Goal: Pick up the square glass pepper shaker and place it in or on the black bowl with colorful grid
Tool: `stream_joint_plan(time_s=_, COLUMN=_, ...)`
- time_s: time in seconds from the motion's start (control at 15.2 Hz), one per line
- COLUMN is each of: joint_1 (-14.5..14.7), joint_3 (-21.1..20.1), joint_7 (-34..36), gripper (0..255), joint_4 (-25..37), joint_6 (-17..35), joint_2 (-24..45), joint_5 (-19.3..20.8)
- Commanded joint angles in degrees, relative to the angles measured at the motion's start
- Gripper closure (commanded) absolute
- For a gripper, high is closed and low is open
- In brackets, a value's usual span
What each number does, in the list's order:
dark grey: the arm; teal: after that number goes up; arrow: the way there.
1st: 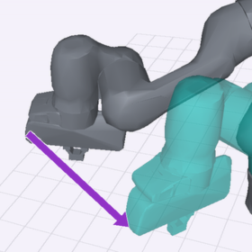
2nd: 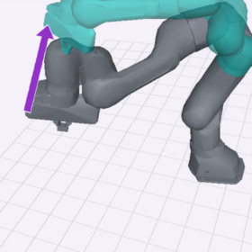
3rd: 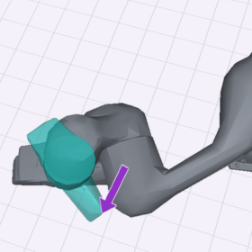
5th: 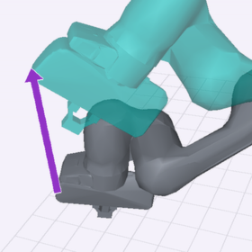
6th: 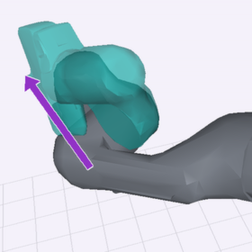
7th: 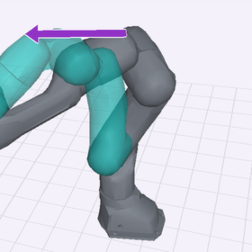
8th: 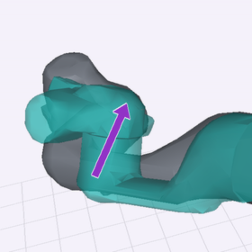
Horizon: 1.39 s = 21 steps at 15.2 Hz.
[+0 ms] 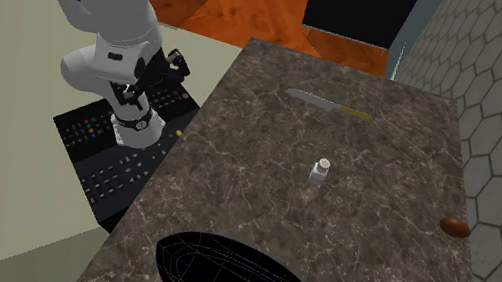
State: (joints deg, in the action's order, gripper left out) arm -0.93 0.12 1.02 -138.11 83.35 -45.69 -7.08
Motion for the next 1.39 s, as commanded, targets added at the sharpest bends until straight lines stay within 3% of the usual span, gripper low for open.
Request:
stream_joint_plan(time_s=0.0, joint_1=0.0, joint_3=0.0, joint_7=0.0, gripper=0, joint_4=0.0, joint_6=0.0, joint_2=0.0, joint_5=0.0)
stream_joint_plan(time_s=0.73, joint_1=3.53, joint_3=-10.36, joint_7=7.76, gripper=0, joint_4=6.97, joint_6=13.73, joint_2=19.89, joint_5=-3.28)
stream_joint_plan(time_s=1.32, joint_1=5.56, joint_3=-17.2, joint_7=15.56, gripper=0, joint_4=19.05, joint_6=20.79, joint_2=39.14, joint_5=0.11)
